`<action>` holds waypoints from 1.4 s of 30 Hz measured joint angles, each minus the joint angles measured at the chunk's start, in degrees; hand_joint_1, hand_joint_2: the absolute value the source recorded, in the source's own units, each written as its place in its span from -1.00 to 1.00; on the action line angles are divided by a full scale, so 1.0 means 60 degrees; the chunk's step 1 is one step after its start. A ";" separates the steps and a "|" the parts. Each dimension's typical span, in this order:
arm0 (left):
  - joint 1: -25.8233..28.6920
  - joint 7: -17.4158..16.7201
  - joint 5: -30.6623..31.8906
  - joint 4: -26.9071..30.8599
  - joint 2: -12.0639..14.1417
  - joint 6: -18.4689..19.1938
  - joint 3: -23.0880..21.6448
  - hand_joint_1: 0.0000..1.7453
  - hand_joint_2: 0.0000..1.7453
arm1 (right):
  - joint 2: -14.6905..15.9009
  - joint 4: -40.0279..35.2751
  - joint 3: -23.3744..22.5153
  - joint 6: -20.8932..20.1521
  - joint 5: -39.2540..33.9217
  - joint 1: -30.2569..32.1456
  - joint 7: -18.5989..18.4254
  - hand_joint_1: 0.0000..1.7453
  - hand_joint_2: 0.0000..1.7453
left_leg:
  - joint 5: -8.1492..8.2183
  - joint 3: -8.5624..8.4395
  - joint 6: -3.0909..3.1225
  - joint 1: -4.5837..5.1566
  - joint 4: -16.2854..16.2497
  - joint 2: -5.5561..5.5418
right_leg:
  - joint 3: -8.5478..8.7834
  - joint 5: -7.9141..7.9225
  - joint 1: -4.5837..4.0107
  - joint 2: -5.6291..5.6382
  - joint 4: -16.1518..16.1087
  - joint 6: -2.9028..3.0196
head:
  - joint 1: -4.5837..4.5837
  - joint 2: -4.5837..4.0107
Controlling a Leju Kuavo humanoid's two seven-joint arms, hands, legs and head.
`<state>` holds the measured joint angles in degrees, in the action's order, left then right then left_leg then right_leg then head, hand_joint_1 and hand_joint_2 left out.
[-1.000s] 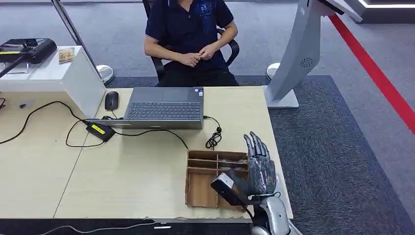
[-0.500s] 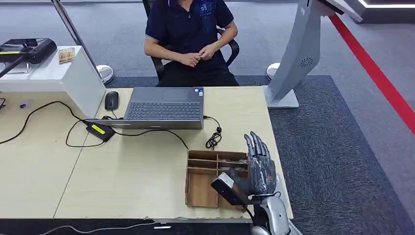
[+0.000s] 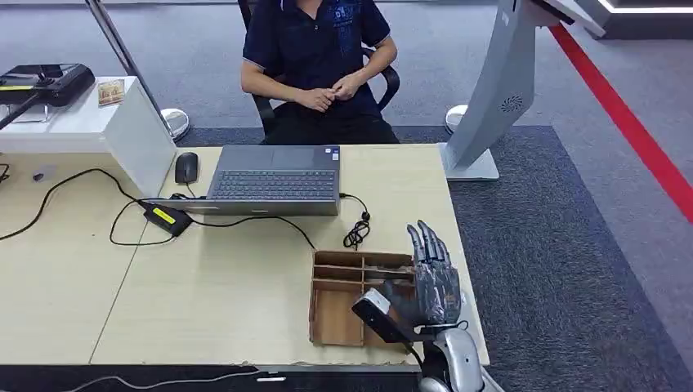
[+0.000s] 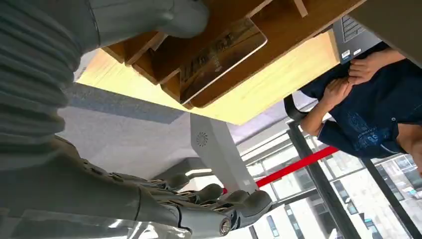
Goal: Pass the card to the sensor for recognition and then transmit it.
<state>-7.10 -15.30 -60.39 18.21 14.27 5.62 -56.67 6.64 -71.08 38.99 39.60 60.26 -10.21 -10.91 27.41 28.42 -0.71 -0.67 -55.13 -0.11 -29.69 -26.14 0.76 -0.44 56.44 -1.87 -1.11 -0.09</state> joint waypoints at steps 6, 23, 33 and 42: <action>0.0000 0.0000 0.0004 0.0000 0.0000 0.0000 0.0000 -1.00 -1.00 | 0.0000 0.0004 0.0000 0.0000 0.0000 0.0000 0.0000 -0.66 1.00 | 0.0000 0.0000 0.0000 0.0000 0.0000 0.0000 | 0.0000 0.0000 0.0000 0.0000 0.0000 0.0000 | 0.0000 0.0000; 0.0000 0.0018 0.0011 0.0000 0.0000 0.0004 0.0000 -1.00 -1.00 | 0.0000 0.0047 0.0004 0.0000 0.0000 -0.0001 -0.0066 -0.58 1.00 | 0.0000 0.0000 0.0000 0.0000 0.0000 0.0000 | 0.0000 0.0000 0.0000 0.0000 0.0000 0.0000 | 0.0000 0.0000; 0.0000 0.0022 0.0011 0.0000 0.0000 0.0004 0.0000 -1.00 -1.00 | 0.0000 0.0051 0.0004 0.0000 0.0000 -0.0001 -0.0066 -0.56 1.00 | 0.0000 0.0000 0.0000 0.0000 0.0000 0.0000 | 0.0000 0.0000 0.0000 0.0000 0.0000 0.0000 | 0.0000 0.0000; 0.0000 0.0026 0.0011 0.0000 0.0000 0.0004 0.0000 -1.00 -1.00 | 0.0000 0.0095 0.0004 0.0000 -0.0011 -0.0001 -0.0113 -0.40 1.00 | 0.0000 0.0000 0.0000 0.0000 0.0000 0.0000 | 0.0000 0.0000 0.0000 0.0000 0.0000 0.0000 | 0.0000 0.0000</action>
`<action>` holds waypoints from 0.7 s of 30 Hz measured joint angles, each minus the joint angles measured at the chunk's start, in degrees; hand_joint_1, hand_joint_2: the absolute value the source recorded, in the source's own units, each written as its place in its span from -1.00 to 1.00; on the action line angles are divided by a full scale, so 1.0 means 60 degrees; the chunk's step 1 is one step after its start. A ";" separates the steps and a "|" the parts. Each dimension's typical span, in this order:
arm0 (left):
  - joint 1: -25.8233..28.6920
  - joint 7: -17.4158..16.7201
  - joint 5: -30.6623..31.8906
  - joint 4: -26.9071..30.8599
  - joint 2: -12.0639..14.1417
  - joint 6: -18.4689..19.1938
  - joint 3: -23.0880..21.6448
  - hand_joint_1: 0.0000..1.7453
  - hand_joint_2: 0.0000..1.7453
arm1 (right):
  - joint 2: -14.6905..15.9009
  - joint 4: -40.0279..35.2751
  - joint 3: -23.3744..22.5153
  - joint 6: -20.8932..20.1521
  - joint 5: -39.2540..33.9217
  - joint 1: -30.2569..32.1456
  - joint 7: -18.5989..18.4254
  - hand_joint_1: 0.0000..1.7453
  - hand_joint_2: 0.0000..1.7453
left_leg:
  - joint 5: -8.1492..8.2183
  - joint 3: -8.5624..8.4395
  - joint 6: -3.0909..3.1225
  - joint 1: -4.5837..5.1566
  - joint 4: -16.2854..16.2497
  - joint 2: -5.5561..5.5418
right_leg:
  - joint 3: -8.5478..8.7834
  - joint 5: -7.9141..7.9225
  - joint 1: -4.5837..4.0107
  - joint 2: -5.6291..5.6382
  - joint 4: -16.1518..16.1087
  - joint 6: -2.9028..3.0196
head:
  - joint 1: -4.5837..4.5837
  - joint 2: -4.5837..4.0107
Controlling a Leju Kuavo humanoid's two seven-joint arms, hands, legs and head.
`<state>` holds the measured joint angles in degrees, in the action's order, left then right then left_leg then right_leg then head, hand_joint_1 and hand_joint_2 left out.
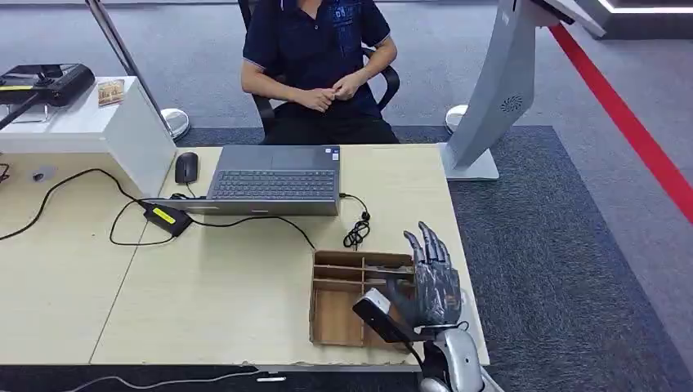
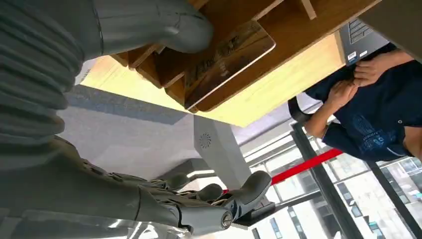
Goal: Pass the card to the sensor for recognition and then transmit it.
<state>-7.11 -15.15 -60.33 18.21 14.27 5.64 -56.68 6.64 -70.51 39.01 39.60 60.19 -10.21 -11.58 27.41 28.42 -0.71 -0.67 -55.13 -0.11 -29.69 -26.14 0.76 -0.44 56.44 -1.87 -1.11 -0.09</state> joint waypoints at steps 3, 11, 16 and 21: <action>0.0000 0.0000 0.0004 0.0000 0.0000 0.0000 0.0000 -1.00 -1.00 | 0.0000 0.0000 0.0000 0.0000 -0.0004 0.0000 -0.0040 -0.46 1.00 | 0.0000 0.0000 0.0000 0.0000 0.0000 0.0000 | 0.0000 0.0000 0.0000 0.0000 0.0000 0.0000 | 0.0000 0.0000; 0.0000 0.0000 0.0011 0.0000 0.0000 0.0000 0.0000 -1.00 -1.00 | 0.0000 0.0000 0.0000 0.0000 -0.0007 0.0000 -0.0065 -0.52 1.00 | 0.0000 0.0000 0.0000 0.0000 0.0000 0.0000 | 0.0000 0.0000 0.0000 0.0000 0.0000 0.0000 | 0.0000 0.0000; 0.0000 0.0000 0.0015 0.0000 0.0000 0.0000 -0.0004 -1.00 -1.00 | 0.0004 -0.0004 0.0004 0.0000 -0.0007 0.0000 -0.0127 -0.48 1.00 | 0.0000 0.0000 0.0000 0.0000 0.0000 0.0000 | 0.0000 0.0000 0.0000 0.0000 0.0000 0.0000 | 0.0000 0.0000; 0.0000 0.0000 0.0025 0.0000 0.0000 0.0000 0.0000 -1.00 -1.00 | 0.0007 -0.0004 0.0004 0.0000 -0.0007 0.0000 -0.0135 -0.44 1.00 | 0.0000 0.0000 0.0000 0.0000 0.0000 0.0000 | 0.0000 0.0000 0.0000 0.0000 0.0000 0.0000 | 0.0000 0.0000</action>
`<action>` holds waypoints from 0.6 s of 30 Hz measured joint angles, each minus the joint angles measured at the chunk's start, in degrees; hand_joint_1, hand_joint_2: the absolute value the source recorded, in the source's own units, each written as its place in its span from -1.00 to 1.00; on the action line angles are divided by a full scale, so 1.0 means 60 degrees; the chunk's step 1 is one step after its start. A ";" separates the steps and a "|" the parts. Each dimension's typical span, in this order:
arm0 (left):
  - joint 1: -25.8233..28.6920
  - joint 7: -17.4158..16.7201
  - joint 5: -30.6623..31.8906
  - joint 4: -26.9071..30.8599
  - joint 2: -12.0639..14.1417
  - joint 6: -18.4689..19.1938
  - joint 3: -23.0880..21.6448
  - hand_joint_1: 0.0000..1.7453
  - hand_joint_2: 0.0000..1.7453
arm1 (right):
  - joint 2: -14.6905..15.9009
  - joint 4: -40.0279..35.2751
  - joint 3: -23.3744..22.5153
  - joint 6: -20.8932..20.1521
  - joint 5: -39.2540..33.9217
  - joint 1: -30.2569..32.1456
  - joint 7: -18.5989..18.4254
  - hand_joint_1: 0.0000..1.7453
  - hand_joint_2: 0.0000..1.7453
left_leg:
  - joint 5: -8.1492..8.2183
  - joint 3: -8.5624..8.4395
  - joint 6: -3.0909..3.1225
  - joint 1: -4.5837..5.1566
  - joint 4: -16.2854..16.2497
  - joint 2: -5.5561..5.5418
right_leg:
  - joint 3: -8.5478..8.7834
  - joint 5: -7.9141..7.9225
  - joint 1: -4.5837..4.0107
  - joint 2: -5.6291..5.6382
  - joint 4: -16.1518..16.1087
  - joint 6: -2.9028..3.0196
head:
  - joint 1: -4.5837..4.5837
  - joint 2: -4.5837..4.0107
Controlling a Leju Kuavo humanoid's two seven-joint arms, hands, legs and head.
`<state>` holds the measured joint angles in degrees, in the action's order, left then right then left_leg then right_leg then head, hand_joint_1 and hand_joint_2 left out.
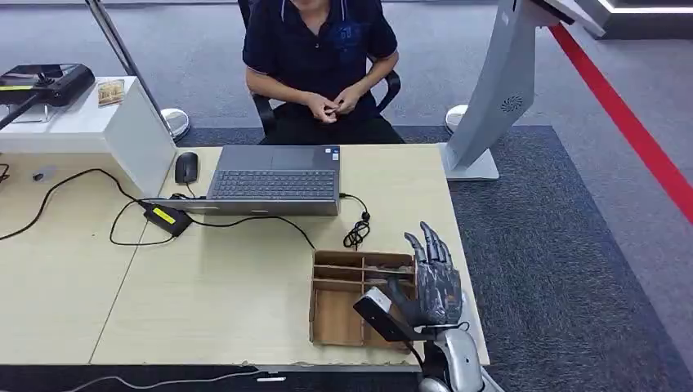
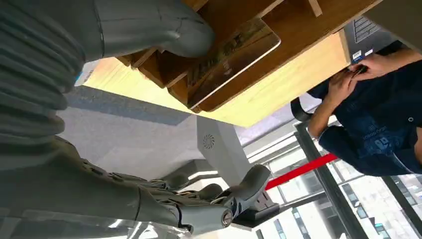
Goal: Pass the card to the sensor for recognition and then transmit it.
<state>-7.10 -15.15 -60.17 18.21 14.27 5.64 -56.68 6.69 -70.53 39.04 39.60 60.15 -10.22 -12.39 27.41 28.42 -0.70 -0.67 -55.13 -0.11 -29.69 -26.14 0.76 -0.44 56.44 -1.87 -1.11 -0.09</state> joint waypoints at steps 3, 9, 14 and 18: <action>0.0000 0.0000 0.0003 0.0000 0.0000 0.0000 0.0000 -1.00 -1.00 | 0.0004 0.0000 0.0000 0.0000 0.0000 0.0000 -0.0004 -0.42 1.00 | 0.0000 0.0000 0.0000 0.0000 0.0000 0.0000 | 0.0000 0.0000 0.0000 0.0000 0.0000 0.0000 | 0.0000 0.0000; 0.0000 0.0000 0.0004 0.0000 0.0000 0.0000 0.0000 -1.00 -1.00 | 0.0004 0.0004 0.0000 0.0000 0.0000 0.0000 -0.0004 -0.38 1.00 | 0.0000 0.0001 0.0000 0.0000 0.0000 0.0000 | 0.0000 0.0000 0.0000 0.0000 0.0000 0.0000 | 0.0000 0.0000; 0.0000 0.0000 0.0004 0.0000 0.0000 0.0000 0.0000 -1.00 -1.00 | 0.0004 0.0004 0.0004 0.0000 0.0000 0.0000 -0.0004 -0.34 1.00 | 0.0000 0.0001 0.0000 0.0000 0.0000 0.0000 | 0.0000 0.0000 0.0000 0.0000 0.0000 0.0000 | 0.0000 0.0000; 0.0000 0.0000 0.0004 0.0000 0.0000 0.0000 0.0000 -1.00 -1.00 | 0.0004 0.0004 0.0004 0.0000 0.0000 0.0000 -0.0004 -0.34 1.00 | 0.0000 0.0001 0.0000 0.0000 0.0000 0.0000 | 0.0000 0.0000 0.0000 0.0000 0.0000 0.0000 | 0.0000 0.0000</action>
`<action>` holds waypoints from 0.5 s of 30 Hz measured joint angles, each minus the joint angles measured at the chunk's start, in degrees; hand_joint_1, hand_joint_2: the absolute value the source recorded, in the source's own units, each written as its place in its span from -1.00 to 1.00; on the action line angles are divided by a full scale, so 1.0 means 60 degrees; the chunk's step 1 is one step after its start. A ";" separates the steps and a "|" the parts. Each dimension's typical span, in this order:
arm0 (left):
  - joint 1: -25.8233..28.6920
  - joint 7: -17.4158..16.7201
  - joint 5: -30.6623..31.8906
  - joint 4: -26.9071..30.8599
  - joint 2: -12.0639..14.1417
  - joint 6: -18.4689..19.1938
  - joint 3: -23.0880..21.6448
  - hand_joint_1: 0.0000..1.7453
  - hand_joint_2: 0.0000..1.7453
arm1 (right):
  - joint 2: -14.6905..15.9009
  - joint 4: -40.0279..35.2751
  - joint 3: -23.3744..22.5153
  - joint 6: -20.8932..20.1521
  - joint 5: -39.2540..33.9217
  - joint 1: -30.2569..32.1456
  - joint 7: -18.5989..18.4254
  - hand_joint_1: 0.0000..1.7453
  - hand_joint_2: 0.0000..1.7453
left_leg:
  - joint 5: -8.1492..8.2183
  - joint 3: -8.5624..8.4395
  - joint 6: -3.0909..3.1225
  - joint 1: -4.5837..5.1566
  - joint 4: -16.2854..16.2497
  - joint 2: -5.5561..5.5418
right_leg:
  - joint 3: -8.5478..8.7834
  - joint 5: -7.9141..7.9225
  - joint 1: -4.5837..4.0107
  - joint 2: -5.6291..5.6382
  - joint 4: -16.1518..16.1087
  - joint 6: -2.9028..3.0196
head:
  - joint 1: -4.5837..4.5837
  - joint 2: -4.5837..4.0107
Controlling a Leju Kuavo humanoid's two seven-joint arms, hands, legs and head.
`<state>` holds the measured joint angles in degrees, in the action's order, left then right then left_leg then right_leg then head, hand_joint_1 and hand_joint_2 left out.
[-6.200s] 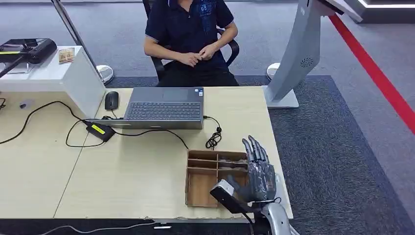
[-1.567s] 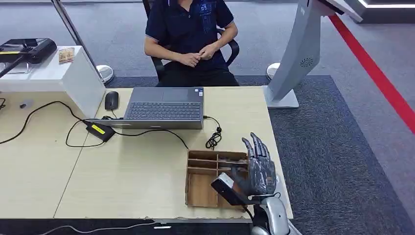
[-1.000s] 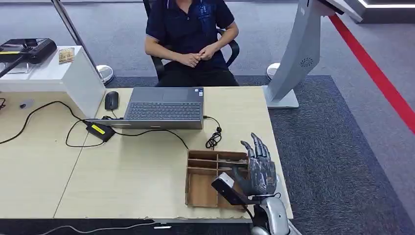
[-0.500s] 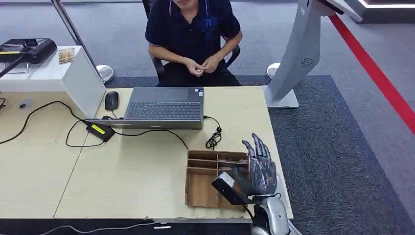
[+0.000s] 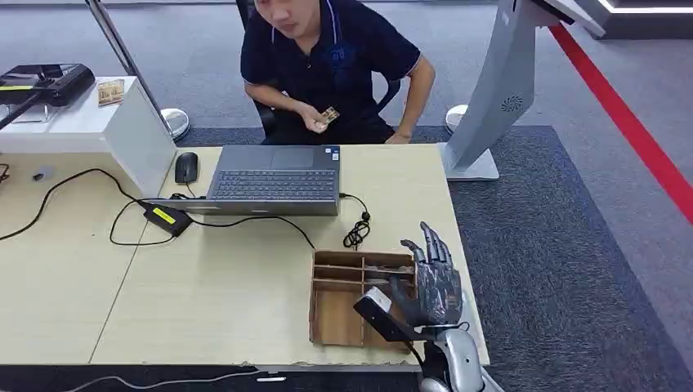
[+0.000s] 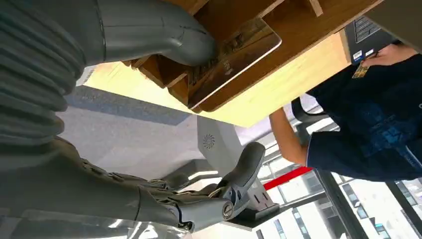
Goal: Pass the card to the sensor for recognition and then transmit it.
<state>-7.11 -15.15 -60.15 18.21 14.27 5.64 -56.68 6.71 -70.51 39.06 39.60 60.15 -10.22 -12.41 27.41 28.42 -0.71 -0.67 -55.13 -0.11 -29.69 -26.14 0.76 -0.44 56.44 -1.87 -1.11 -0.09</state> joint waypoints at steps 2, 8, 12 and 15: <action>0.0000 0.0000 0.0000 0.0000 0.0000 0.0000 0.0000 -1.00 -1.00 | 0.0000 0.0000 0.0004 -0.0004 0.0000 0.0000 0.0000 -0.32 1.00 | 0.0000 0.0000 0.0000 0.0000 0.0000 0.0000 | 0.0000 0.0000 0.0000 0.0000 0.0000 0.0000 | 0.0000 0.0000; 0.0000 0.0000 0.0000 0.0000 0.0000 0.0000 0.0000 -1.00 -1.00 | 0.0000 0.0000 0.0011 -0.0004 0.0000 0.0000 0.0000 -0.34 1.00 | 0.0000 0.0000 0.0000 0.0000 0.0000 0.0000 | 0.0000 0.0000 0.0000 0.0000 0.0000 0.0000 | 0.0000 0.0000; 0.0000 0.0004 0.0000 0.0000 0.0000 0.0000 0.0000 -1.00 -1.00 | 0.0000 0.0000 0.0022 -0.0004 -0.0011 0.0001 0.0000 -0.34 1.00 | 0.0000 0.0000 0.0000 0.0000 0.0000 0.0000 | 0.0000 0.0000 0.0000 0.0000 0.0000 0.0000 | 0.0000 0.0000; 0.0000 0.0011 0.0000 0.0000 0.0000 0.0000 0.0000 -1.00 -1.00 | 0.0000 0.0000 0.0036 -0.0007 -0.0022 0.0002 0.0000 -0.34 1.00 | 0.0000 0.0000 0.0000 0.0000 0.0000 0.0000 | 0.0000 0.0000 0.0000 0.0000 0.0000 0.0000 | 0.0000 0.0000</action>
<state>-7.11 -15.08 -60.15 18.21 14.27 5.64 -56.68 6.71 -70.51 39.28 39.56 60.02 -10.20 -12.41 27.41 28.42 -0.70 -0.67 -55.13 -0.11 -29.69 -26.14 0.76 -0.44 56.44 -1.87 -1.11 -0.09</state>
